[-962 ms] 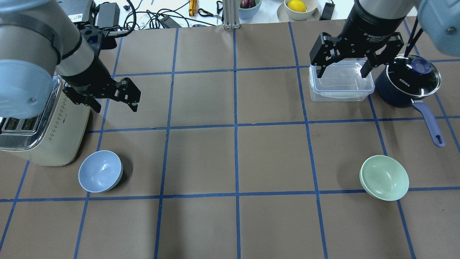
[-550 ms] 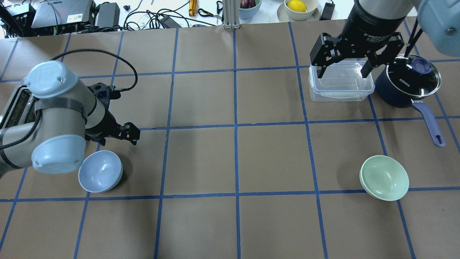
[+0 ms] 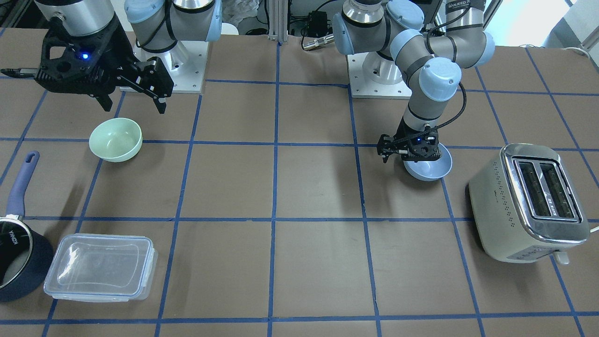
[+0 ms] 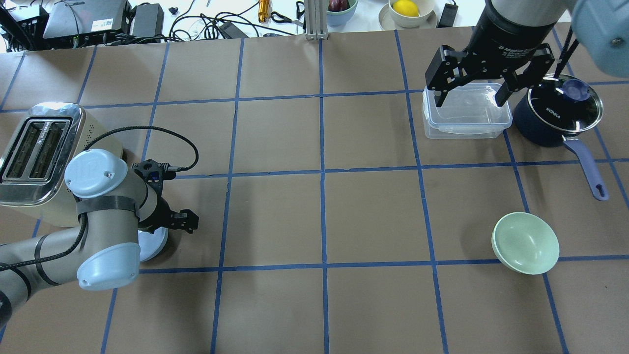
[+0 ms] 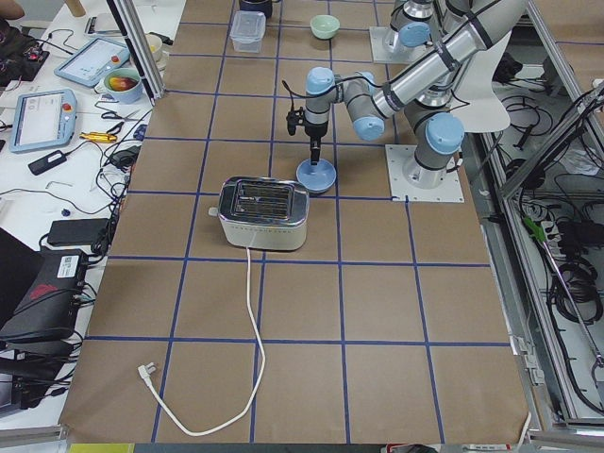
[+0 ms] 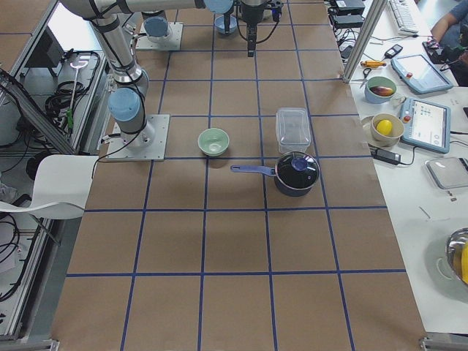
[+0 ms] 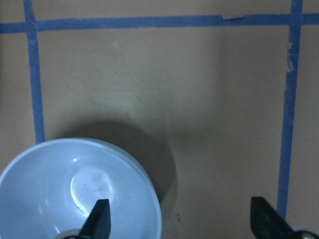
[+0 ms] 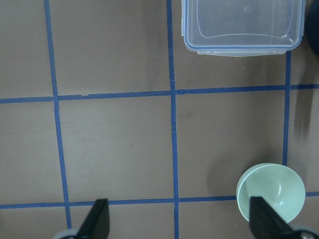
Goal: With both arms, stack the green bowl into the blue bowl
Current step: 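Grasp the rim of the light blue bowl with the left gripper, then carry the light blue bowl to the table center with the left gripper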
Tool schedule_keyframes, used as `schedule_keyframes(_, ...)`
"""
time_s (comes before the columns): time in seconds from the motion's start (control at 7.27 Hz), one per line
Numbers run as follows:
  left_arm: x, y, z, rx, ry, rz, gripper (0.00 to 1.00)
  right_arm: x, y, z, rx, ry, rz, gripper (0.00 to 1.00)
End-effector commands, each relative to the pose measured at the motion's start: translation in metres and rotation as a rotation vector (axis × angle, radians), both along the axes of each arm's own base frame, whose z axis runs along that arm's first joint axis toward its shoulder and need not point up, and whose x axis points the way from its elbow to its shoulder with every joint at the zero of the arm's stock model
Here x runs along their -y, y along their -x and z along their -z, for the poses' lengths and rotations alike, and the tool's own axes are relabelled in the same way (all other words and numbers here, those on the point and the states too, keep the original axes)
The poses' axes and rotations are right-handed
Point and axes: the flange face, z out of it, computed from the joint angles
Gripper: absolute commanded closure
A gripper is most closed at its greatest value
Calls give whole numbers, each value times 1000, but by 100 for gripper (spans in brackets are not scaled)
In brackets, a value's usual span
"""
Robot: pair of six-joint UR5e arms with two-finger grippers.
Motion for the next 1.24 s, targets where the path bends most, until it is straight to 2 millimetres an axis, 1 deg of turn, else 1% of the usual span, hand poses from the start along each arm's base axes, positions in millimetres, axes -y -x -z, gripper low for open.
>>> schedule_keyframes(0.0,-8,-6,10,82,-23,26,100,0,1,-2,-2,2,1,0)
schedule_keyframes(0.14,-5,-6,5,89,-8,32,100,2,4,0,-2,-4,5,0)
schedule_keyframes(0.28,-3,-4,2,98,1,36,100,3,11,0,-6,-5,-40,0)
schedule_keyframes(0.41,5,4,-9,104,31,44,100,4,20,-1,-4,-11,-47,0)
schedule_keyframes(0.55,12,44,-26,83,83,104,100,7,26,-1,-5,-6,-51,0)
schedule_keyframes(0.69,27,95,-44,60,135,78,100,12,52,3,-12,-17,-109,0)
schedule_keyframes(0.83,41,147,-55,-95,91,-32,100,19,111,10,-11,-37,-110,0)
schedule_keyframes(0.96,66,182,-75,-194,107,-127,100,19,150,15,0,-63,-104,0)
schedule_keyframes(1.1,71,230,-85,-206,89,-116,100,18,170,16,-17,-74,-141,0)
